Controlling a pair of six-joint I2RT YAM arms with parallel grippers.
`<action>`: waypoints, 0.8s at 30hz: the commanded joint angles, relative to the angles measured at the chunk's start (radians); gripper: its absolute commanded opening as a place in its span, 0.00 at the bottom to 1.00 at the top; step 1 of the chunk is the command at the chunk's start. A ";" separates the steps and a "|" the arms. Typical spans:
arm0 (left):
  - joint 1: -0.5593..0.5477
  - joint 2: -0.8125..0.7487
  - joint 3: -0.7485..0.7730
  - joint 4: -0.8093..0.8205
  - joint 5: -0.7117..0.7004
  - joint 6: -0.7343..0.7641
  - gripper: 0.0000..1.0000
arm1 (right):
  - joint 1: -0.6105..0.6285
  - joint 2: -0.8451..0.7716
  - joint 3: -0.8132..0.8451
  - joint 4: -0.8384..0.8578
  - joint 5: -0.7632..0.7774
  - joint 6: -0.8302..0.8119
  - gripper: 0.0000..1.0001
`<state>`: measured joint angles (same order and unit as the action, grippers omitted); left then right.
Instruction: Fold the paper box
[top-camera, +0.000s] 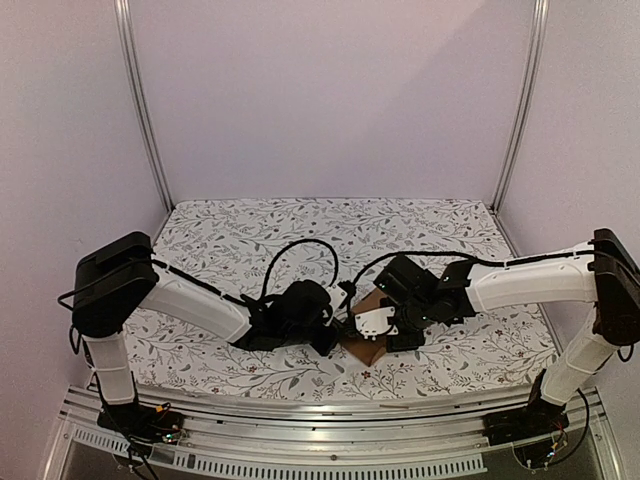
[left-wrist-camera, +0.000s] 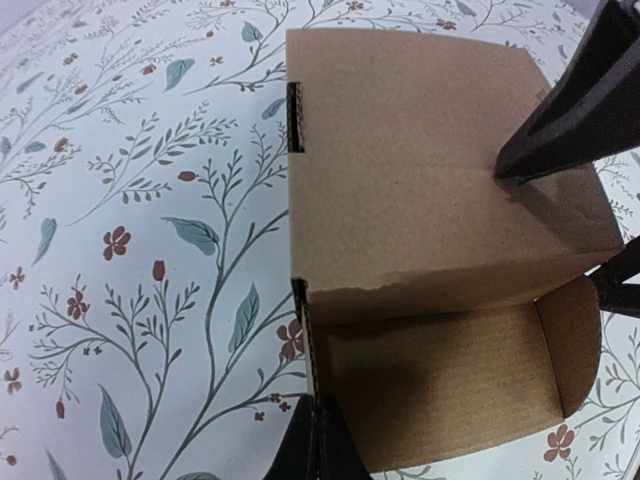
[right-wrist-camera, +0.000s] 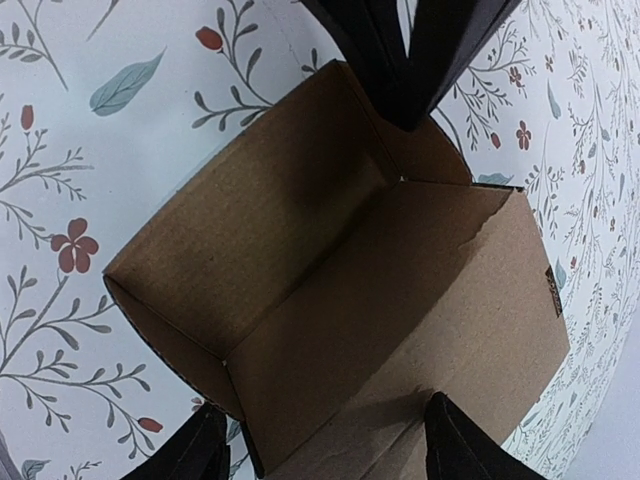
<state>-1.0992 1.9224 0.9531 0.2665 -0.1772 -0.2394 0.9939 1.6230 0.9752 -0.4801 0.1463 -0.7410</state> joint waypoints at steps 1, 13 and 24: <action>-0.004 -0.018 0.004 0.035 0.042 0.005 0.00 | 0.006 0.053 -0.008 -0.060 -0.083 0.027 0.64; 0.001 -0.023 0.056 -0.049 0.049 0.013 0.00 | 0.008 0.058 -0.020 -0.081 -0.112 -0.002 0.68; 0.024 0.018 0.183 -0.221 0.113 0.005 0.00 | 0.006 0.060 -0.023 -0.095 -0.135 -0.021 0.69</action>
<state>-1.0821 1.9236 1.0603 0.0746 -0.1360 -0.2340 0.9924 1.6299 0.9863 -0.4999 0.1349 -0.7467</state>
